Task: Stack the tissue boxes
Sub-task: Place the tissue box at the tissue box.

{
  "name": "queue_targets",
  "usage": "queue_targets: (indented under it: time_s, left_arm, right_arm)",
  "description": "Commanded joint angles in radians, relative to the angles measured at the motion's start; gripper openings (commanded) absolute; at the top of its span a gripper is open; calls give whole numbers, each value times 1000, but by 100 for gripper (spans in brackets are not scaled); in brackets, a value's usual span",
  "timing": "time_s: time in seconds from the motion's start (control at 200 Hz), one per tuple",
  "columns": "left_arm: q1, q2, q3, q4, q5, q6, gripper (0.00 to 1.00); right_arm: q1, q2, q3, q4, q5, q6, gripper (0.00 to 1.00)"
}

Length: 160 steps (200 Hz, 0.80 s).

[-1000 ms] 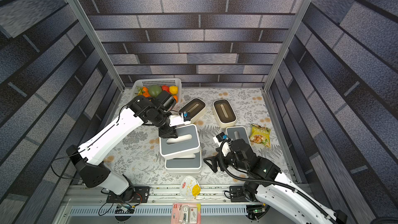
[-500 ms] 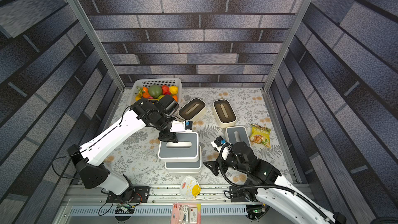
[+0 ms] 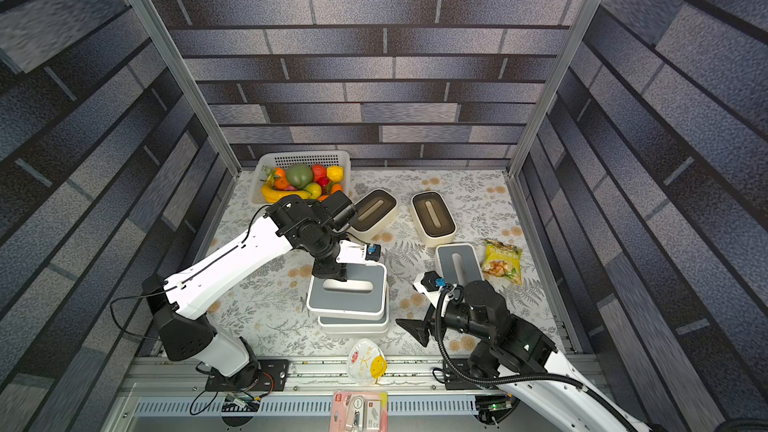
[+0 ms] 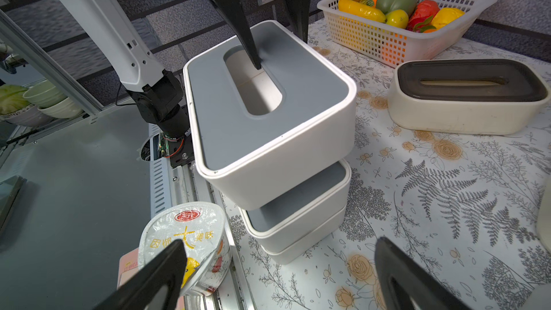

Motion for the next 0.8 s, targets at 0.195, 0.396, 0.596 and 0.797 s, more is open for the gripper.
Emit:
queue_targets:
  time_s: [0.195, 0.396, 0.596, 0.797]
  left_arm:
    - [-30, -7, -6, 7, -31, -126, 42]
    - [-43, -32, -43, 46, -22, -144, 42]
    - [-47, -44, -71, 70, -26, -145, 43]
    - [-49, -56, -98, 89, -27, -137, 43]
  right_arm:
    - [-3, 14, 9, -14, -34, -7, 100]
    - [-1, 20, 3, -6, -49, -7, 100]
    - [-1, 21, 1, -4, -48, -8, 100]
    - [0, 27, 2, -4, -51, -5, 100]
